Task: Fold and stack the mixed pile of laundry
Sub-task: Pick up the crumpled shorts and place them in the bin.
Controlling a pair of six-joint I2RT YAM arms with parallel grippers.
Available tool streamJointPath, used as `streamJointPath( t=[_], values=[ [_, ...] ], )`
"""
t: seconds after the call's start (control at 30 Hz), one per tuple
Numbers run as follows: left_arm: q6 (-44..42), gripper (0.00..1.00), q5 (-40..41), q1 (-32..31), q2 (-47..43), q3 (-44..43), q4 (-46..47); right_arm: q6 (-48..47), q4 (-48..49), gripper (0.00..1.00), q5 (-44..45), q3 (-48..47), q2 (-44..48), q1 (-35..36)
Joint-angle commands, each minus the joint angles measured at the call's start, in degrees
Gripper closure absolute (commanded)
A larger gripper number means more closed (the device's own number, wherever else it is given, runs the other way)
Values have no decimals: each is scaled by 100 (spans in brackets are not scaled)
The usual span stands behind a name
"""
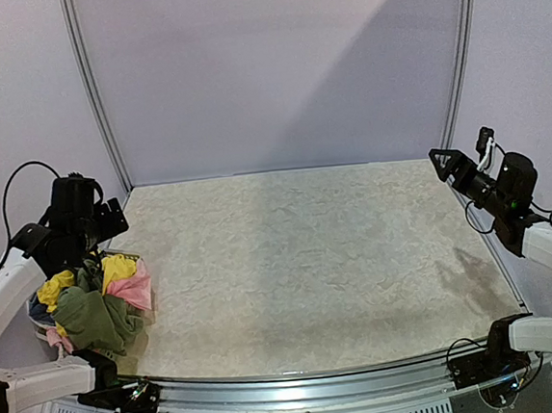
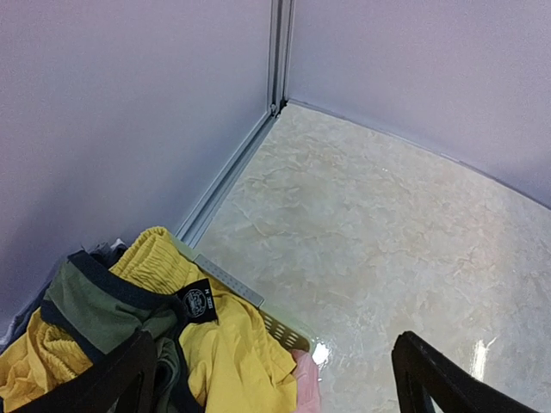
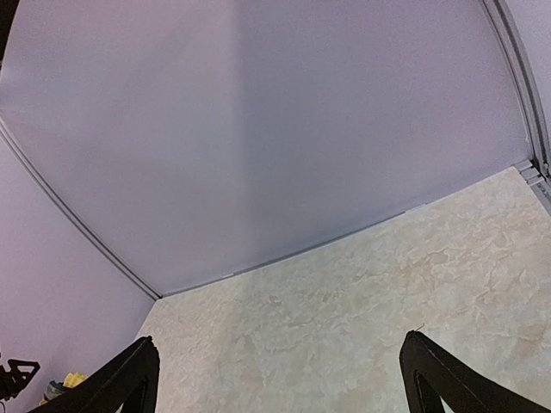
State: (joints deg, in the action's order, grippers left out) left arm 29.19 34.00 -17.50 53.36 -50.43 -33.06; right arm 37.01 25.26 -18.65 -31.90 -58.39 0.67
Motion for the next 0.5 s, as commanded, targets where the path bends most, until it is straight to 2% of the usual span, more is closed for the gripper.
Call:
streamJointPath(
  t=[0.0, 0.1, 0.3, 0.47],
  values=[
    [242, 4, 578, -337, -173, -287, -927, -64, -749, 1, 142, -341, -59, -16],
    [385, 5, 703, -500, -273, -335, -1277, -64, -1317, 1, 181, -613, -164, -21],
    [837, 8, 642, -661, -263, -475, -2031, -2, -1701, 1, -142, -818, -386, -16],
    [1736, 9, 517, -922, -481, -547, -2677, -159, -2471, 1, 174, -1055, -432, -20]
  ],
)
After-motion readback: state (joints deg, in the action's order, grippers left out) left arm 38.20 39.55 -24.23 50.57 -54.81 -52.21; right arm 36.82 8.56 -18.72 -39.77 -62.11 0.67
